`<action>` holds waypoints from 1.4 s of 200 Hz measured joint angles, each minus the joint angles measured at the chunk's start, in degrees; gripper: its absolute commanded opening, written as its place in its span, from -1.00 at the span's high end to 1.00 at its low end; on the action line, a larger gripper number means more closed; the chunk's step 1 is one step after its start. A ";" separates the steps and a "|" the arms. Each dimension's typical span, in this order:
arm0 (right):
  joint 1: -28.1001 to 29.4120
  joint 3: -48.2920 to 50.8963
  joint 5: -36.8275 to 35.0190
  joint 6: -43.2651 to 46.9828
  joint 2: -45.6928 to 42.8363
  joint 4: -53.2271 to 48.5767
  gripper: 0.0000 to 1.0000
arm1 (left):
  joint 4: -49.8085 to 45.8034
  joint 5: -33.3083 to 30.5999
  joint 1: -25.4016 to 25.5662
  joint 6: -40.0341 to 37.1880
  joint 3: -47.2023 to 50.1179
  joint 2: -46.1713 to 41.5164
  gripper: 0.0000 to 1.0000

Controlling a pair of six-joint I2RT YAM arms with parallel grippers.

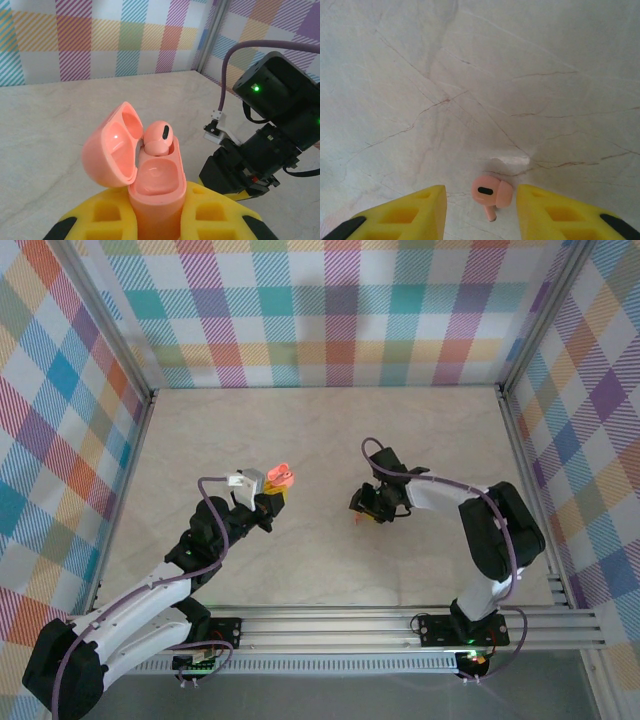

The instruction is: Insert the wireless bluetooth earbuds into the charging case

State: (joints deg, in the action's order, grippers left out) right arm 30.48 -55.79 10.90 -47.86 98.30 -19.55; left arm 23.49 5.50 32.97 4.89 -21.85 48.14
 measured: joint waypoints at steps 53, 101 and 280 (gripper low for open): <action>1.27 -2.54 -1.22 -0.52 2.43 -2.62 0.18 | 0.07 0.48 0.00 0.00 0.09 0.00 1.00; 1.92 -3.91 -2.45 -0.81 3.39 -4.83 0.15 | 0.20 0.90 0.00 -0.02 0.94 -0.70 1.00; 2.62 -12.26 -5.86 10.01 5.44 -12.85 0.17 | 0.37 1.49 0.00 -0.02 1.49 -1.88 1.00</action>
State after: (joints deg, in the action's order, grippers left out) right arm 33.10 -68.05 5.04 -37.85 103.74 -32.40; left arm 23.86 6.98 32.97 4.86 -20.36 46.26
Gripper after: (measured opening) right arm 0.412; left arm 0.151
